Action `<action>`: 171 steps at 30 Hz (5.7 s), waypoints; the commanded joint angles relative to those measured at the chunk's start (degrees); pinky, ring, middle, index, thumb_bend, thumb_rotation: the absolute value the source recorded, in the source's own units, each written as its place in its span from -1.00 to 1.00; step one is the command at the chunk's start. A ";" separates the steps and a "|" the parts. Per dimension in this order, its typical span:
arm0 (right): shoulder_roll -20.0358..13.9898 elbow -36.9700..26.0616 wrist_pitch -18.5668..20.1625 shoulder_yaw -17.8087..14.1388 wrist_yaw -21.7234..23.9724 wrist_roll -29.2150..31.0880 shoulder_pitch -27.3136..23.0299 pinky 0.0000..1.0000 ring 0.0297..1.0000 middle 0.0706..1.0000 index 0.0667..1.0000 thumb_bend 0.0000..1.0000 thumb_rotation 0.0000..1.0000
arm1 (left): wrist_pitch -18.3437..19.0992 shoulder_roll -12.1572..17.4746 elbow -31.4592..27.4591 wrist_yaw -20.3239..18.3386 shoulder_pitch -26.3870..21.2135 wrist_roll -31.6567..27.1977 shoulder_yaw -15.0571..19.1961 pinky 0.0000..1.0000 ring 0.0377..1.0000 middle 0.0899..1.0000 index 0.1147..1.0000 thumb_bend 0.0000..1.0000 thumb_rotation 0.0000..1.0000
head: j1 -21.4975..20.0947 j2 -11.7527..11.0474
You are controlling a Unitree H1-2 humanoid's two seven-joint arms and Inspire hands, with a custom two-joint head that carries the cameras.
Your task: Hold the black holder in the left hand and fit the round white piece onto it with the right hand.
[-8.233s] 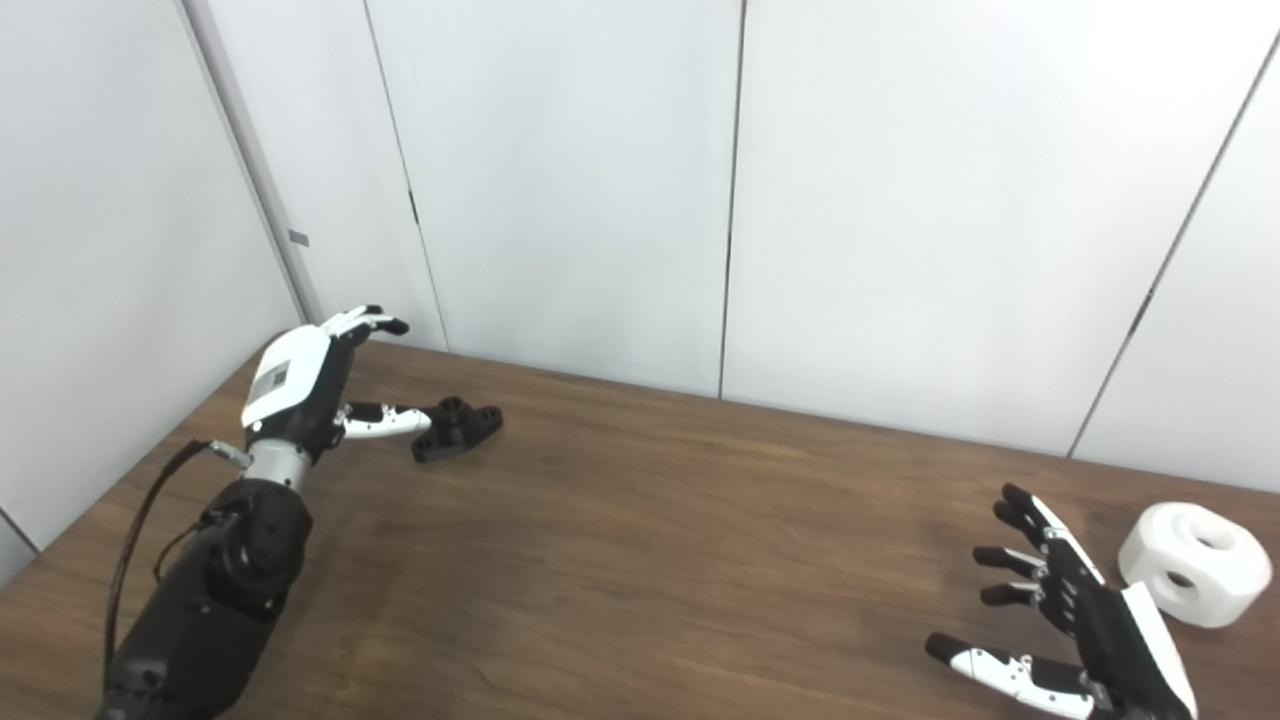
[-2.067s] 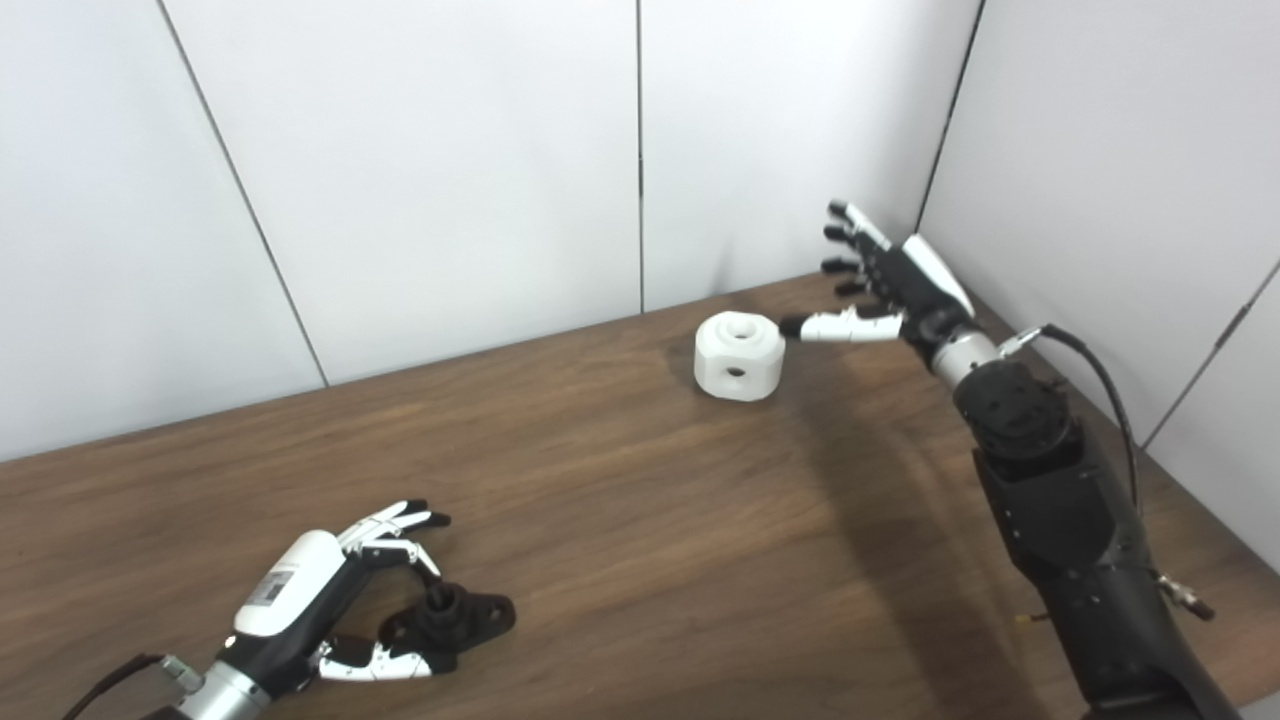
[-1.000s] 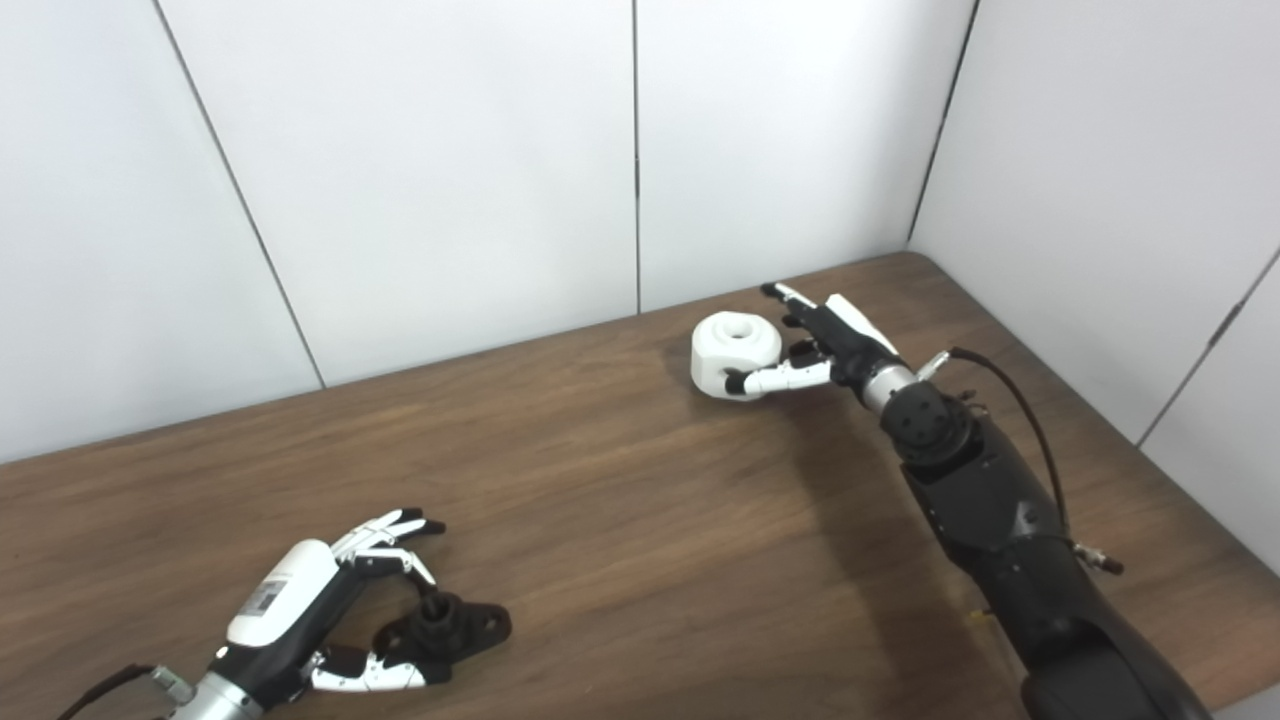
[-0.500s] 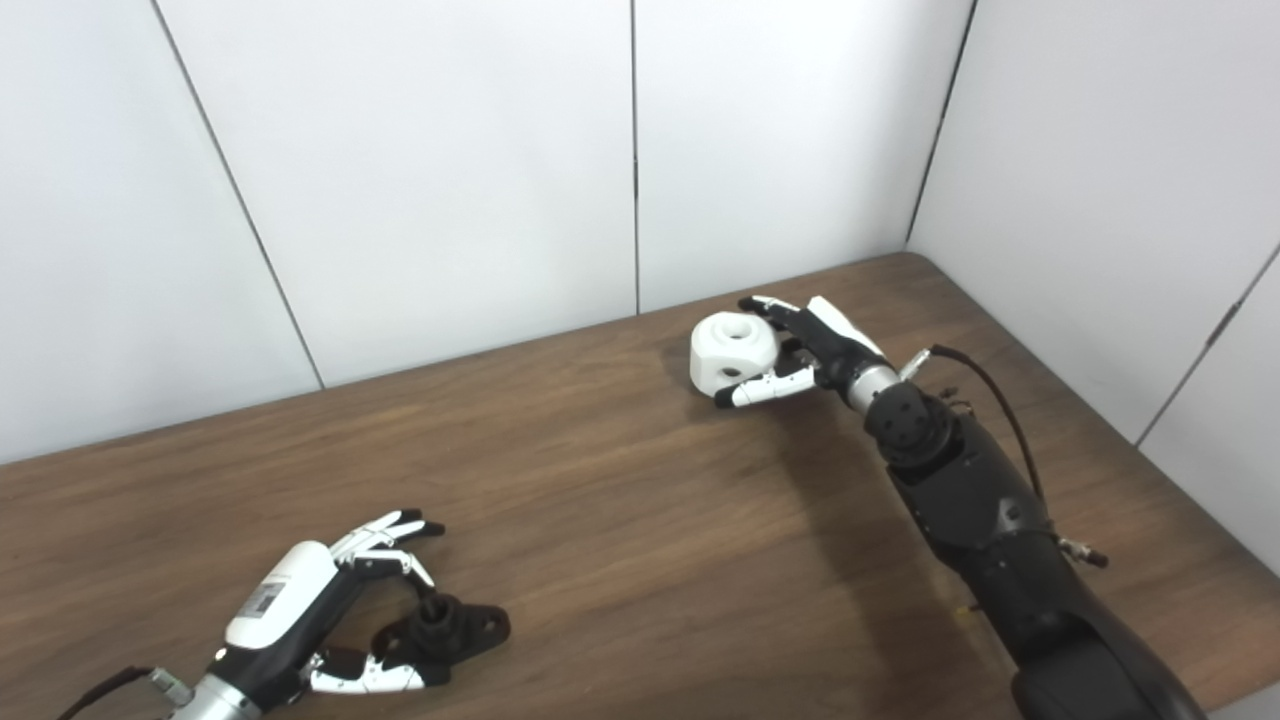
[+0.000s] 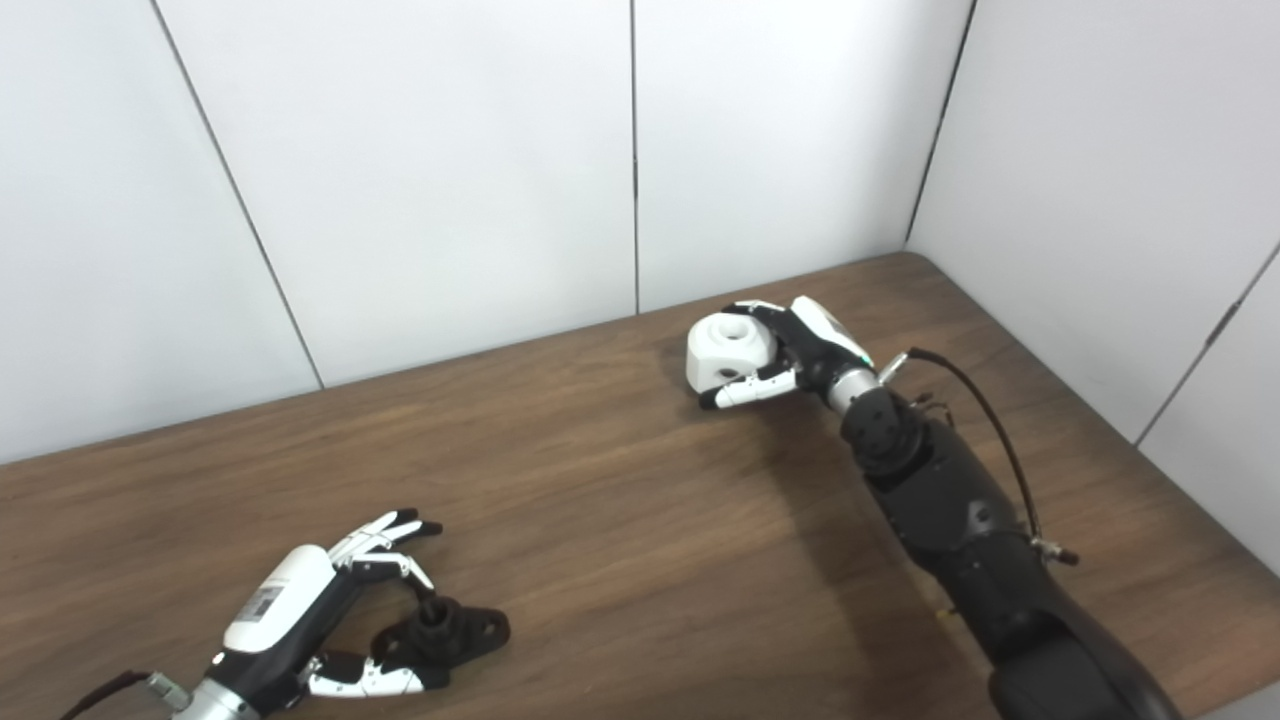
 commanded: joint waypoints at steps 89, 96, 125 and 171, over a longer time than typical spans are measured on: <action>12.45 -38.88 -4.63 12.35 19.59 -1.18 11.60 0.19 0.42 0.41 -0.11 0.04 -0.74 | 6.00 -2.57 1.61 -3.50 4.62 6.59 -2.68 0.83 0.94 0.76 -0.18 0.05 -0.89 | 16.05 5.99; 12.87 -37.86 -5.26 13.26 19.86 -1.87 11.38 0.20 0.43 0.41 -0.11 0.04 -0.75 | 5.97 -2.88 1.64 -3.27 4.66 6.54 -2.67 0.82 0.93 0.75 -0.18 0.05 -0.89 | 16.19 6.30; 9.51 -37.25 -5.36 14.99 23.26 -2.11 10.63 0.24 0.42 0.40 -0.11 0.04 -0.74 | 6.88 -2.84 0.85 -3.82 4.66 6.43 -2.69 0.82 0.93 0.76 -0.18 0.05 -0.89 | 16.57 7.26; 7.81 -44.26 -1.91 7.65 26.93 5.45 9.62 0.40 0.69 0.92 1.00 0.91 -0.55 | 7.05 -2.84 2.18 -3.50 3.79 6.46 -2.55 0.82 0.93 0.76 -0.18 0.05 -0.89 | 17.18 7.60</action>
